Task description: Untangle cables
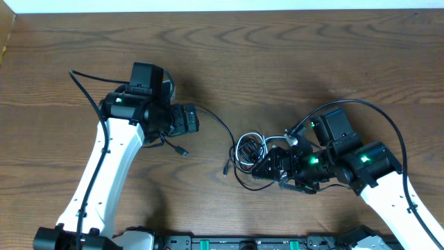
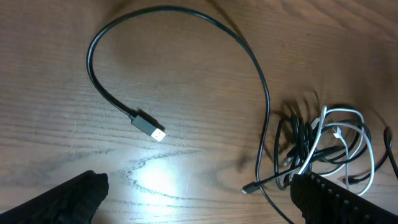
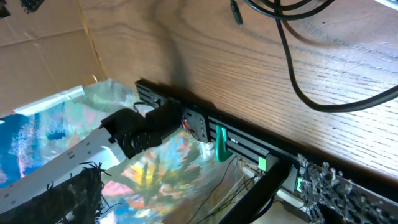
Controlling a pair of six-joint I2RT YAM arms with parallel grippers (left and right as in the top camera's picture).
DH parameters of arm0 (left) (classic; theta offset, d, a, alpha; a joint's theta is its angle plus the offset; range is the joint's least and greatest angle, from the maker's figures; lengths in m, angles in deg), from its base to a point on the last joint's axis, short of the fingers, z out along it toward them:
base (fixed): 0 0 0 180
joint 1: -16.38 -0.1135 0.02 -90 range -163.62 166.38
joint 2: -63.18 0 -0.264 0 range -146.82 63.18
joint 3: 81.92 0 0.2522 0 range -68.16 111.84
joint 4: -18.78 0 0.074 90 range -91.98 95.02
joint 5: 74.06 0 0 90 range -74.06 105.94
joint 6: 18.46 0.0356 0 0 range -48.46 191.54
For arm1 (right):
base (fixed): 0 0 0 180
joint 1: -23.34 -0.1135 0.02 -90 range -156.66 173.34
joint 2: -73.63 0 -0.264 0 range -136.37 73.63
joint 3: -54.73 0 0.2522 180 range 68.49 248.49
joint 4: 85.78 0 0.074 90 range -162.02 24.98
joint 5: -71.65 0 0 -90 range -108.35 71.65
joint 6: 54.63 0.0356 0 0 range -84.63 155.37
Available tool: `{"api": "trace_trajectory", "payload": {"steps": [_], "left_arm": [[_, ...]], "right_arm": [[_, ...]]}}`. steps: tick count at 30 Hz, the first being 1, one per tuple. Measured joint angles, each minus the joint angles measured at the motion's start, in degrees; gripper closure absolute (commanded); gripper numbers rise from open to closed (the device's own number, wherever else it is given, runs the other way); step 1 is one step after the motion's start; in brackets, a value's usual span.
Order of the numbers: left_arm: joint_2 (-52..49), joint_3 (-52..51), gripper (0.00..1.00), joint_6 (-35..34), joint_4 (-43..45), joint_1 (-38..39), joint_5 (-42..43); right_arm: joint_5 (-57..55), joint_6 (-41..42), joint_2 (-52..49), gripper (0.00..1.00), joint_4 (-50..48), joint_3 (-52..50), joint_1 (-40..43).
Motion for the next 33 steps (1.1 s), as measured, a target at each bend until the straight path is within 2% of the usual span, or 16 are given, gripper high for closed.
{"api": "trace_trajectory", "payload": {"steps": [7,12,21,29,33], "left_arm": [[0.0,0.0,0.0,0.0,0.0,0.0,0.6],[0.0,0.0,0.0,0.0,0.3,0.0,5.7],[0.0,0.0,0.0,0.0,0.5,0.0,14.2],[0.0,0.0,0.01,0.0,0.5,0.0,16.1],[0.0,0.0,0.01,1.9,0.5,0.0,20.6]], "right_arm": [[0.2,0.0,0.0,0.01,0.0,0.0,0.0],[-1.2,0.0,0.0,0.01,-0.6,0.0,0.0],[-6.1,0.0,0.0,0.01,-11.8,0.0,0.0],[-13.8,0.0,0.0,0.01,-13.8,0.0,0.0],[-18.3,0.0,0.0,0.01,-13.8,0.0,0.0]]}}
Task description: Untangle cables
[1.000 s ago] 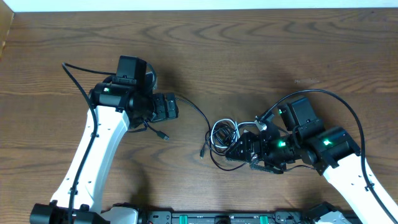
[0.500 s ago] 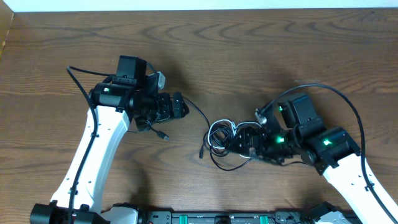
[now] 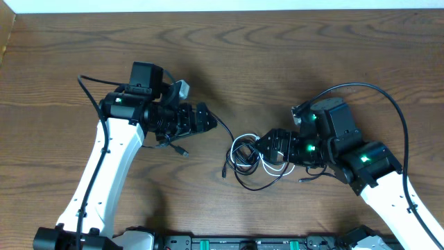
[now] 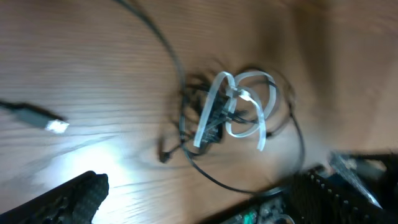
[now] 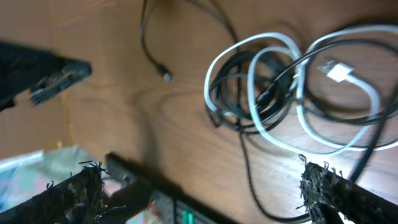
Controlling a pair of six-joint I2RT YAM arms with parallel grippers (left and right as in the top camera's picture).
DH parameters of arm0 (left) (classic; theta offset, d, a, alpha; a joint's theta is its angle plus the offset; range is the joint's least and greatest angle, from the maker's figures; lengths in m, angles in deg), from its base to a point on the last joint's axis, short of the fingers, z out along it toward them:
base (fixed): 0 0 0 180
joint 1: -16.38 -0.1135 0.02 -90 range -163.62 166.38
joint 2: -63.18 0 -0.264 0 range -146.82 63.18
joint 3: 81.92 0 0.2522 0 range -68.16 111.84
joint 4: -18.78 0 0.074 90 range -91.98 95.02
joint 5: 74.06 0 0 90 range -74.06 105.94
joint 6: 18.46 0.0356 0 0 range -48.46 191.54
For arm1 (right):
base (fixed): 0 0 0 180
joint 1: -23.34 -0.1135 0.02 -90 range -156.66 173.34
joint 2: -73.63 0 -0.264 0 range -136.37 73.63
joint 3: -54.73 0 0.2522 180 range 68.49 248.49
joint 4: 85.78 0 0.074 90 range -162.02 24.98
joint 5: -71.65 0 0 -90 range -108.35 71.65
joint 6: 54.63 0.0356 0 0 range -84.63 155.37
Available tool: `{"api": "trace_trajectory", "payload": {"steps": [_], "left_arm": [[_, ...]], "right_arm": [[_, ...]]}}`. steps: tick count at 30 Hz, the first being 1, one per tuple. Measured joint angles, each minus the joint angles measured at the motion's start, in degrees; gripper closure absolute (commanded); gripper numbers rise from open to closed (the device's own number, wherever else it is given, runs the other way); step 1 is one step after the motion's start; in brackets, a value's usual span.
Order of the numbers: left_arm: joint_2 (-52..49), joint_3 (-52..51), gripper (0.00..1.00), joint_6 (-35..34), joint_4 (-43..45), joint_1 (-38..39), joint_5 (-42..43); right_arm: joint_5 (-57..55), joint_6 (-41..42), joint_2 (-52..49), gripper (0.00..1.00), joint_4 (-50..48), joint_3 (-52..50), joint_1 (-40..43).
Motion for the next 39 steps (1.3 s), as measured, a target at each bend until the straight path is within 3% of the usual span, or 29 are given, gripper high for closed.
{"api": "trace_trajectory", "payload": {"steps": [8,27,39], "left_arm": [[0.0,0.0,0.05,1.5,0.0,1.7,5.9],[-0.5,-1.1,0.06,-6.9,-2.0,11.5,-7.7],[-1.2,-1.2,0.06,-7.9,0.4,12.7,-11.8]], "right_arm": [[-7.6,0.0,0.0,0.01,0.0,0.0,0.8],[-11.0,1.6,-9.5,0.01,4.5,0.0,2.1],[-10.4,1.7,-10.6,0.01,4.6,0.0,2.1]]}}
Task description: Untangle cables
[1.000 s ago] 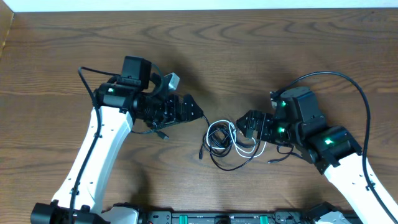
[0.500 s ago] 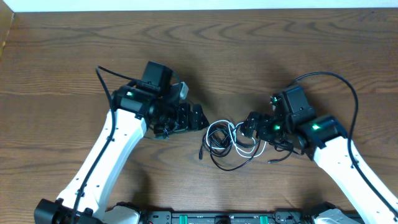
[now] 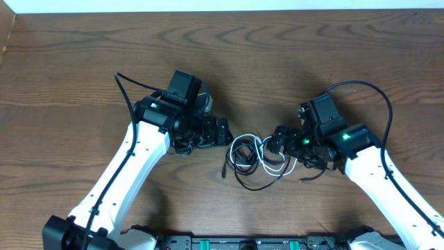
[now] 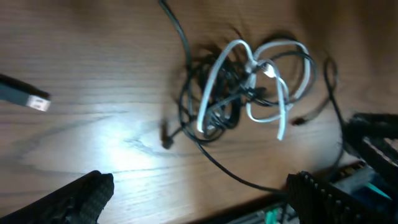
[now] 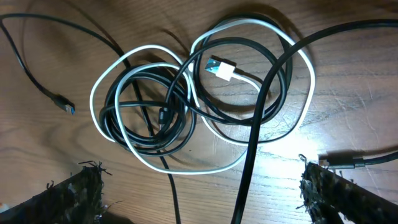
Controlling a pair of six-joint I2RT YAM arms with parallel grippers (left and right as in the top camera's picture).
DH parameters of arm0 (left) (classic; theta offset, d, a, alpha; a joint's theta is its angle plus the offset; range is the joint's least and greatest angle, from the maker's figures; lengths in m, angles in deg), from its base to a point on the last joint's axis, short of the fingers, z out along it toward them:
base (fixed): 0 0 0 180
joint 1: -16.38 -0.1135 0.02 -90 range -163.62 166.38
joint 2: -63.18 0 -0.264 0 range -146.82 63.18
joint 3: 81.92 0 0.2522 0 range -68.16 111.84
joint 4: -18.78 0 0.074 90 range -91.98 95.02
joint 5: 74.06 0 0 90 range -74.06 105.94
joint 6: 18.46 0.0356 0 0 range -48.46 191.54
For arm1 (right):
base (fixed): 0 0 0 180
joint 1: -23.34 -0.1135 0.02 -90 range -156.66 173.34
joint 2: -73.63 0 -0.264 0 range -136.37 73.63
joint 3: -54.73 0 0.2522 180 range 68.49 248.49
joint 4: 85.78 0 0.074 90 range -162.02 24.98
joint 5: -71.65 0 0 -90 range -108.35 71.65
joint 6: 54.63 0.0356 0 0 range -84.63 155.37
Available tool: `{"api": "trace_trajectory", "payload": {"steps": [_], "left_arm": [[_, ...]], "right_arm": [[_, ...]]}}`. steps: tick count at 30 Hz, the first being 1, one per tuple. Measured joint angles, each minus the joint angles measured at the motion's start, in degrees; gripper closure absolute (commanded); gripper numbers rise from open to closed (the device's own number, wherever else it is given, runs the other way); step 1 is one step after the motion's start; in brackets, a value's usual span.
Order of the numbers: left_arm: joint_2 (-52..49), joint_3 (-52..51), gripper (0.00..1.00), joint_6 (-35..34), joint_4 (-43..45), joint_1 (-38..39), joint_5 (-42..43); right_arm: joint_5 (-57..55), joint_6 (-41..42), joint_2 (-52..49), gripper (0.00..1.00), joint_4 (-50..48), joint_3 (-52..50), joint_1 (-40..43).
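A tangle of black and white cables (image 3: 251, 154) lies mid-table. In the right wrist view, the white cable (image 5: 143, 158) loops through black coils (image 5: 149, 115). Its white USB plug (image 5: 220, 68) rests inside the loops. My left gripper (image 3: 223, 132) hovers open just left of the tangle (image 4: 242, 87), nothing between its fingers (image 4: 71, 199). My right gripper (image 3: 276, 143) is open at the tangle's right edge. A thick black cable (image 5: 250, 174) runs between its fingers (image 5: 345, 196), untouched.
A black cable's USB plug (image 4: 25, 96) lies left of the tangle. Small plugs lie loose at the tangle's edges (image 5: 64, 106) (image 5: 339, 162). The table's front edge with a black rail (image 3: 229, 243) is close below the tangle.
My left arm has moved right, its gripper now beside the tangle. My right gripper now looks straight down on the coils. Both remain open; the cables lie as before.
At first my left gripper was over the black cable's loose USB end, well left of the tangle, and my right gripper sat low against the tangle's right side. Then both were turned toward the tangle. Now they flank it, open, with nothing taken.
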Motion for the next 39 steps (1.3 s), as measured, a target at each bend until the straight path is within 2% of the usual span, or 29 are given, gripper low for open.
{"api": "trace_trajectory", "payload": {"steps": [12,19,28,39], "left_arm": [[0.0,0.0,0.06,-0.4,5.4,0.0,-17.6],[0.0,0.0,0.05,-9.4,8.7,-4.0,-26.8],[0.0,0.0,0.05,-14.6,5.5,-10.5,-29.7],[0.0,0.0,0.05,-15.0,5.5,-12.0,-29.9]], "right_arm": [[0.0,0.0,0.0,0.01,0.0,0.0,0.0],[0.0,0.0,0.0,0.01,0.0,0.0,0.0],[0.0,0.0,0.0,0.01,0.0,0.0,0.0],[0.0,0.0,0.0,0.01,0.0,0.0,0.0]]}}
